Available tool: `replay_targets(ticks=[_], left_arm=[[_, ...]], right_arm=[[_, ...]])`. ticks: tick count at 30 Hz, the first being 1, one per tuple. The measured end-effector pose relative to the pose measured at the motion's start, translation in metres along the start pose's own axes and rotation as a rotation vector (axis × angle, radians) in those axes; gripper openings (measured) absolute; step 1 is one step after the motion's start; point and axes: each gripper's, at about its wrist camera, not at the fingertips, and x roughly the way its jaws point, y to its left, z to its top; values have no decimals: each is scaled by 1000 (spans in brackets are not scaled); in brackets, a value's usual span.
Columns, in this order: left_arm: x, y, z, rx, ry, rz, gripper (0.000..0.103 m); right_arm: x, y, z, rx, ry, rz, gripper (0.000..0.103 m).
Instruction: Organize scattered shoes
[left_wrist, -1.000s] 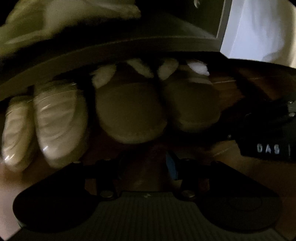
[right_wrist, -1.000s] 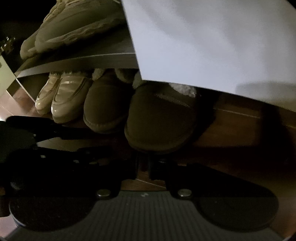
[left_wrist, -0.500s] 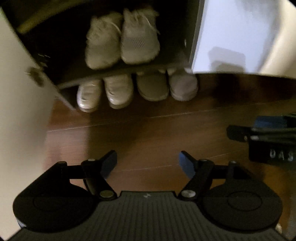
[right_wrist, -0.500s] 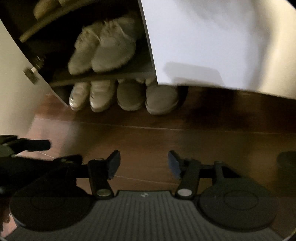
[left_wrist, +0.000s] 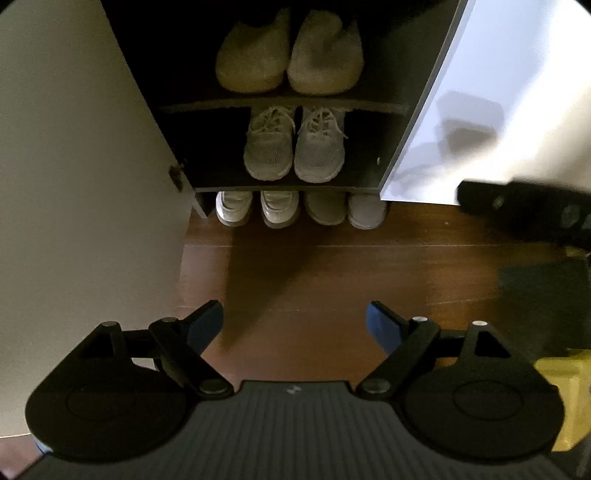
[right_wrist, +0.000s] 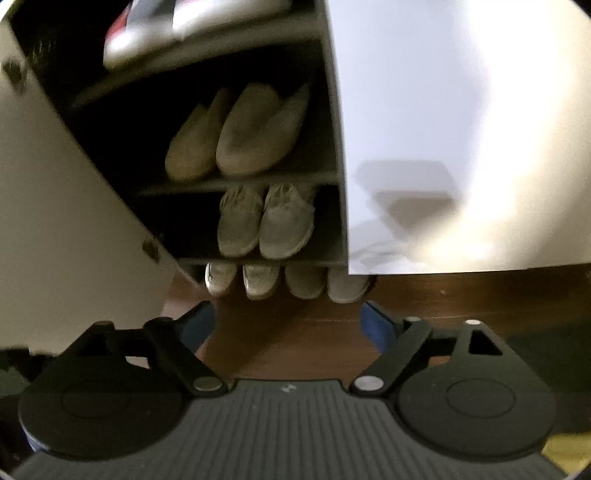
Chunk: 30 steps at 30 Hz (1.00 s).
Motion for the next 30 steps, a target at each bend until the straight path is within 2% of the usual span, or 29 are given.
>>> replay_targets(ticks=[4, 6, 10, 15, 18, 21, 23, 28, 30], left_arm=[[-49, 14, 14, -21, -13, -10, 97], [-69, 19, 18, -34, -38, 7, 97], [-102, 21, 26, -48, -69, 70, 97], [-132, 21, 19, -77, -99, 107, 97], [-158, 17, 1, -93, -118, 108, 97], [-185, 7, -18, -72, -138, 146, 97], [-217, -3, -35, -57, -153, 164, 97], [-296, -28, -73, -60, -193, 138, 97], [-332, -37, -91, -78, -210, 131, 98]], right_arm=[[-46, 9, 9, 86, -34, -36, 101], [-69, 18, 9, 106, -39, -45, 102], [-95, 35, 5, 63, -39, -45, 102], [-125, 45, 2, 28, -77, -23, 102], [-153, 42, -5, 17, -122, 2, 102], [-191, 40, -17, 16, -159, 10, 102], [-226, 35, -27, 28, -181, 26, 102], [-308, 30, -47, 50, -225, 45, 102], [-356, 27, -57, 35, -267, 53, 102]])
